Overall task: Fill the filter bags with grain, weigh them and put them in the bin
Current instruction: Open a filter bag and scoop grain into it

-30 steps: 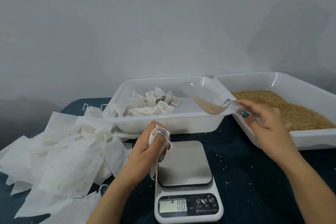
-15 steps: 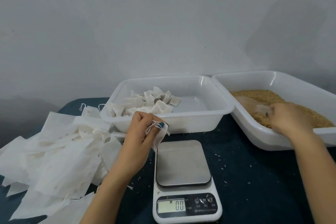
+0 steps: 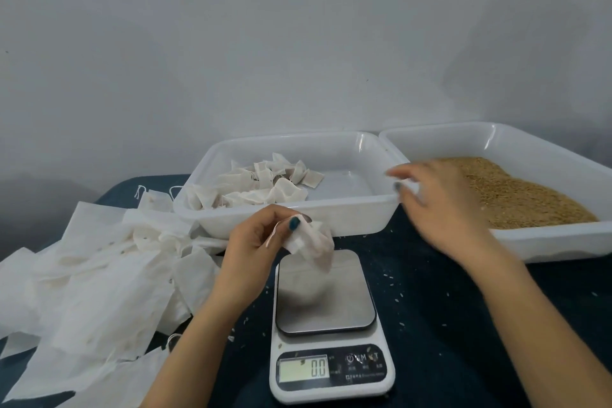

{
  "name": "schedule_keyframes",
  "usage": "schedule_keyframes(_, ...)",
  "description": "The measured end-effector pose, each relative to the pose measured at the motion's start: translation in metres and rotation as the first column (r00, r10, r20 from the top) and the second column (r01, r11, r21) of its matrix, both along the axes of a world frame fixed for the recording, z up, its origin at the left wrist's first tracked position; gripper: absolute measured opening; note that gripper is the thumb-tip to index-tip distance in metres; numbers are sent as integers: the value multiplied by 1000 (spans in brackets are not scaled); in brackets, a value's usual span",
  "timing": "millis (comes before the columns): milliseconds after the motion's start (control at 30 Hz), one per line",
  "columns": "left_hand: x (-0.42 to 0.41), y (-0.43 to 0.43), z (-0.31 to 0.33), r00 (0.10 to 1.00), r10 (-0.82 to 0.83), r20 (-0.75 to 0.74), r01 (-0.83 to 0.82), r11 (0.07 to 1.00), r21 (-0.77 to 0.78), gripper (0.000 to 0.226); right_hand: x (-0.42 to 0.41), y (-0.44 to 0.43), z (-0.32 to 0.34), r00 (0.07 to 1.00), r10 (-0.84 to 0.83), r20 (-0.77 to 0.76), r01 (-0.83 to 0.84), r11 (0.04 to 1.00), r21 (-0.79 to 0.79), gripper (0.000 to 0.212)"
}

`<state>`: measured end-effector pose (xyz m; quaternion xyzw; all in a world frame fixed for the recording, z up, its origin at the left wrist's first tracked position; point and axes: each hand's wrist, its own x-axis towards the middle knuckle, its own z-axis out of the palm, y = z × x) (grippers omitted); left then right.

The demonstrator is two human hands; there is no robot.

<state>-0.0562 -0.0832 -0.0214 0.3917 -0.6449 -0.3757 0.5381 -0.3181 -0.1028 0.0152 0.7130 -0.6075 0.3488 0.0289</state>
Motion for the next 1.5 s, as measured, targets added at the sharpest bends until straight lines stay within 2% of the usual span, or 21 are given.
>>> schedule_keyframes(67,-4,1,2,997,-44,-70,46,999,23,20,33,7,-6,949,290,124,-301,950,81,25)
schedule_keyframes(167,-3,2,-3,994,-71,-85,75,996,45,20,61,10,-29,900,407,154,-428,891,150,24)
schedule_keyframes(233,0,0,-10,997,-47,58,45,998,38,15,64,10,-44,894,378,239,-422,890,171,23)
schedule_keyframes(333,5,-5,-22,951,2,311,-11,1000,27,18,61,9,-61,925,322,201,-364,902,231,20)
schedule_keyframes(400,7,-6,-27,930,47,365,-54,999,7,19,59,9,-65,932,291,218,-337,915,222,22)
schedule_keyframes(567,11,0,-30,938,98,332,-110,994,18,23,57,9,-68,925,219,311,-268,955,125,28)
schedule_keyframes(700,16,2,-31,915,149,374,-162,987,2,41,59,11,-73,934,175,312,-201,978,55,36)
schedule_keyframes(1000,20,-3,-35,909,252,331,-266,964,-3,19,56,14,-75,948,130,289,-139,990,12,44)
schedule_keyframes(1500,20,-5,-34,878,312,363,-327,945,-21,17,59,14,-75,952,131,276,-146,989,34,46)
